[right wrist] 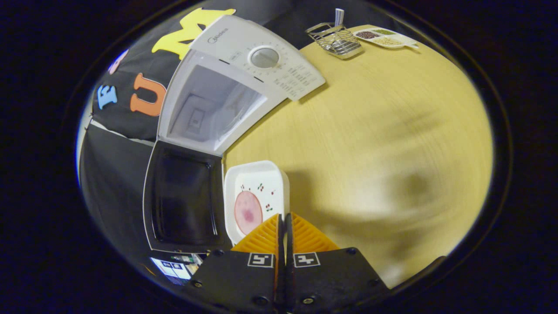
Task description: Open the microwave oven with the left hand, put the food in, and close the microwave oven.
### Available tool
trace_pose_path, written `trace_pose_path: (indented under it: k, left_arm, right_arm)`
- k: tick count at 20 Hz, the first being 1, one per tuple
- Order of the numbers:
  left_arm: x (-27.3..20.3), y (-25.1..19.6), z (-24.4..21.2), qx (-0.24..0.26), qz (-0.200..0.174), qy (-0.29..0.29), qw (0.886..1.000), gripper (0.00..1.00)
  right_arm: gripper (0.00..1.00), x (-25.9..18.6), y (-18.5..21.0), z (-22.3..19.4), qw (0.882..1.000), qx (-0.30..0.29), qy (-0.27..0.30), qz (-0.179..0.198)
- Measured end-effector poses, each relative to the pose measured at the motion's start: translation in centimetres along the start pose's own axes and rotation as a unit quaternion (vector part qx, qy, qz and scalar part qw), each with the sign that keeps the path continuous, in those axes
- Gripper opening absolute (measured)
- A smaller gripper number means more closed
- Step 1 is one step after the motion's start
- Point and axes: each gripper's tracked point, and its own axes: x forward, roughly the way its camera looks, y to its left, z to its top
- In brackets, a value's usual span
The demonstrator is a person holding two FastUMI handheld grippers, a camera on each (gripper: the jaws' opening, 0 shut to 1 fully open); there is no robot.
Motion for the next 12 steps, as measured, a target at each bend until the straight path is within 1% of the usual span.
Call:
trace_pose_path:
  k: [3, 6, 8, 11, 12]
  left_arm:
    - [-0.2, 1.9, -0.9, 0.0, 0.017, 0.011, 1.0, 0.92]
    - [-0.3, 3.5, -1.6, 0.01, 0.033, 0.014, 0.999, 0.92]
    - [-0.1, 4.1, -2.0, 0.014, 0.038, 0.019, 0.999, 0.92]
    - [0.2, 4.4, -2.8, 0.011, 0.035, 0.033, 0.999, 0.92]
    - [0.3, 4.4, -3.1, 0.007, 0.031, 0.036, 0.999, 0.92]
  right_arm:
    - [0.04, 2.2, 2.4, 0.5, 1.0, 0.027, -0.012, -0.002]
    - [0.04, 4.3, 4.4, 2.2, 0.995, 0.085, -0.049, 0.007]
    - [0.04, 5.7, 5.5, 4.1, 0.988, 0.13, -0.087, 0.008]
    - [0.04, 7.5, 7.1, 7.4, 0.972, 0.176, -0.153, 0.011]
    - [0.0, 8.0, 7.7, 8.6, 0.966, 0.187, -0.18, 0.014]
